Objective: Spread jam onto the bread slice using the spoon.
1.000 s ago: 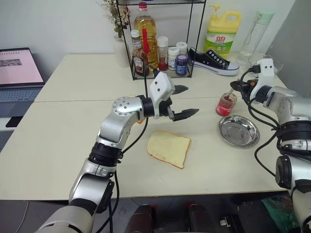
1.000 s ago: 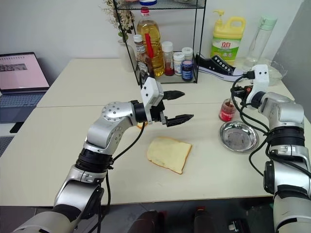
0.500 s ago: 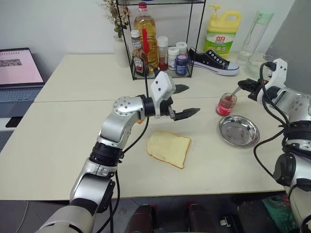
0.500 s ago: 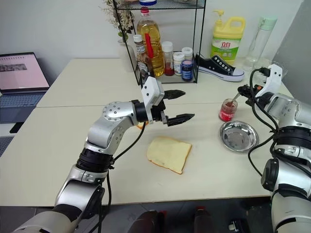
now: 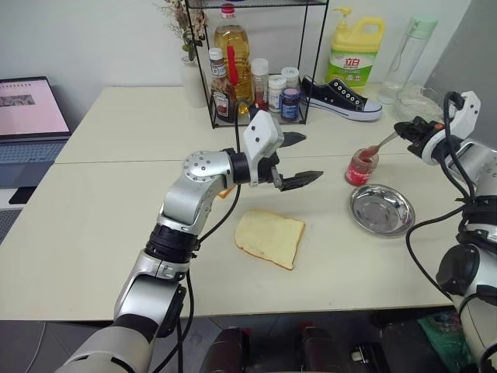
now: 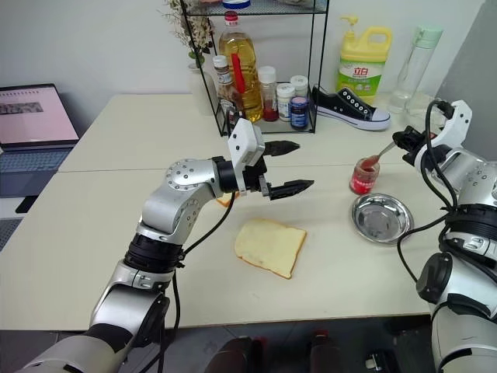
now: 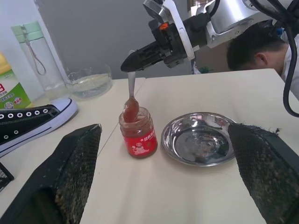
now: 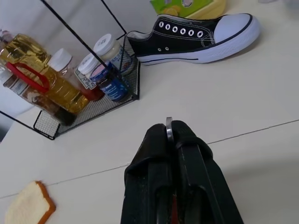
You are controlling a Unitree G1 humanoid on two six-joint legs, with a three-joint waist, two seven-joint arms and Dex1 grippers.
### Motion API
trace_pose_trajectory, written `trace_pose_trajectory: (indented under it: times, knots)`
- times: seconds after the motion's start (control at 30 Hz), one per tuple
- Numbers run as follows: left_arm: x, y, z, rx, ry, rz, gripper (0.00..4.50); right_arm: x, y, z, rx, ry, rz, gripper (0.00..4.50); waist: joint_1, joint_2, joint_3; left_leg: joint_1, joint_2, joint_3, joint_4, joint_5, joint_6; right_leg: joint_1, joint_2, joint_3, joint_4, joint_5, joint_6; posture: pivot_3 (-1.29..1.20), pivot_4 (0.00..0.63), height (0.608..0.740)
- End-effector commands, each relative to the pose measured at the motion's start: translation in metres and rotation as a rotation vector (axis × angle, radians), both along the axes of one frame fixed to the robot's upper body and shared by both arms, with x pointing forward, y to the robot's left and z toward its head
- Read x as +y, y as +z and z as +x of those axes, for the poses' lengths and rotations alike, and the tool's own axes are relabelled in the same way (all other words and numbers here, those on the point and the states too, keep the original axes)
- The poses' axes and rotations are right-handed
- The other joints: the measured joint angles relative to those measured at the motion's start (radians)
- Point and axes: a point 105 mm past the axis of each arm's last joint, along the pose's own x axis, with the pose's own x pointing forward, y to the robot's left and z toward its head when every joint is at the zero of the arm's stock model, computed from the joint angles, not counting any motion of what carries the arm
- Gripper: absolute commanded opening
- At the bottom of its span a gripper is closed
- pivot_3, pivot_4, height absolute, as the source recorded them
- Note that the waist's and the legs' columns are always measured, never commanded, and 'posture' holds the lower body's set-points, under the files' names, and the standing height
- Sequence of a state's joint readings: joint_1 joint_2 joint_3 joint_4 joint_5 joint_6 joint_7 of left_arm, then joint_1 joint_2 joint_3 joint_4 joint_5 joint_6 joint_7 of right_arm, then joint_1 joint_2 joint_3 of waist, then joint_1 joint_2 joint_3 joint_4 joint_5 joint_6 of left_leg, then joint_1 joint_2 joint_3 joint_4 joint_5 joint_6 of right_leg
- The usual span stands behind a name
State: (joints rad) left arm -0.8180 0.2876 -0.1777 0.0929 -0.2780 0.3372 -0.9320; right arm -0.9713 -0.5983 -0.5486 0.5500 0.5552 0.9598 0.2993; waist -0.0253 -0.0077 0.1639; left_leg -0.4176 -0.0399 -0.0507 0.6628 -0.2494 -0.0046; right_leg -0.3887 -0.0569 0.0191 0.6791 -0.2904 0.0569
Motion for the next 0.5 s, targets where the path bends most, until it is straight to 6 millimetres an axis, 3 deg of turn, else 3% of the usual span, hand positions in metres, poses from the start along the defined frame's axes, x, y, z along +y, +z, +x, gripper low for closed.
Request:
trace_pose_trajectory:
  times: [0.03,0.5]
  knots:
    - [-0.001,0.014,-0.002,-0.051,-0.019,-0.021,4.50,-0.007,0.019,-0.004,-0.069,-0.026,0.052,0.05,0.000,0.000,0.000,0.000,0.000,0.000,0.000,0.000,0.000,0.000,0.000,0.000,0.000,0.000,0.000,0.00,0.150,0.740]
    - [0.007,0.013,0.002,-0.031,-0.002,-0.017,4.50,-0.014,0.025,-0.019,-0.156,-0.052,0.304,0.05,0.000,0.000,0.000,0.000,0.000,0.000,0.000,0.000,0.000,0.000,0.000,0.000,0.000,0.000,0.000,0.00,0.150,0.740]
